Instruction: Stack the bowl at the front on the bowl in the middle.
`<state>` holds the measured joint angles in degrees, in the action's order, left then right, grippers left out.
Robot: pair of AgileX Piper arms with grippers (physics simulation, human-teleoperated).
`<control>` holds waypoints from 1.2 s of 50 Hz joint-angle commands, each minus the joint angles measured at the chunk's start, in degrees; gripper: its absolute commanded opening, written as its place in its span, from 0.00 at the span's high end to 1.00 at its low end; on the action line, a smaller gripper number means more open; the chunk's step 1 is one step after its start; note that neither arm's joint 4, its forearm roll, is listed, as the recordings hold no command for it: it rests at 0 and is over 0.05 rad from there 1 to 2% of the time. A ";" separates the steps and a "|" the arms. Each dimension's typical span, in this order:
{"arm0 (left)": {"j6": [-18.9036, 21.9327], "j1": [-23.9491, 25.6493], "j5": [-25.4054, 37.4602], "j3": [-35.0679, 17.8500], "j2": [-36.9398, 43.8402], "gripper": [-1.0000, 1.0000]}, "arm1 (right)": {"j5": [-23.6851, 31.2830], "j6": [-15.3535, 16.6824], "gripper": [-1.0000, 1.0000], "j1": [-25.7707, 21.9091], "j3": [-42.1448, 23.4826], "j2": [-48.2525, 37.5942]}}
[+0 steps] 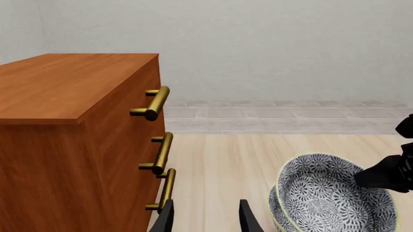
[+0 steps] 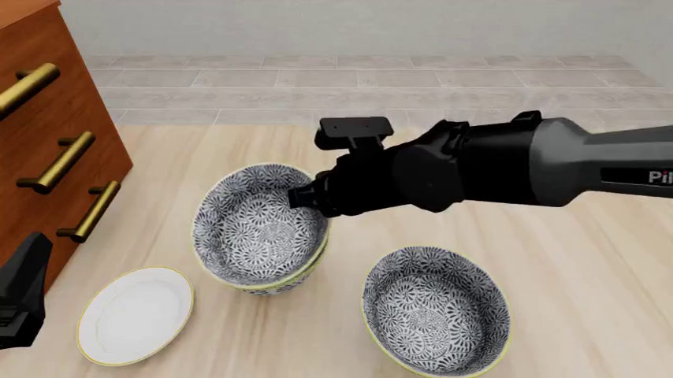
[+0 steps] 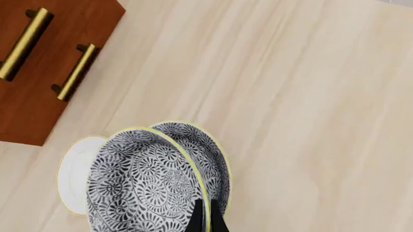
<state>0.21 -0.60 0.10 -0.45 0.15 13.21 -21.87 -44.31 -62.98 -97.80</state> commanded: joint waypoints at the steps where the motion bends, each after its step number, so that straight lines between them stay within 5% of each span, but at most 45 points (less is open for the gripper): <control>1: -0.13 -0.03 0.13 0.01 0.02 0.00 | -1.31 -0.43 1.00 -0.17 0.44 -0.68; 7: -0.14 -0.04 0.13 0.01 0.02 0.00 | -1.21 -0.55 1.00 -1.06 0.35 -0.75; 8: -0.15 -0.05 0.13 0.01 0.02 0.00 | -0.92 -0.23 0.00 -0.79 -0.02 -0.81; 38: -0.14 -0.04 0.14 0.01 0.02 0.00 | 2.97 1.56 0.00 0.19 -1.37 3.17; 60: -0.13 -0.04 0.13 0.01 0.02 0.00 | 9.30 4.63 0.00 1.63 2.50 15.96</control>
<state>0.21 -0.60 0.10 -0.45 0.15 20.27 -18.47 -43.33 -62.81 -87.50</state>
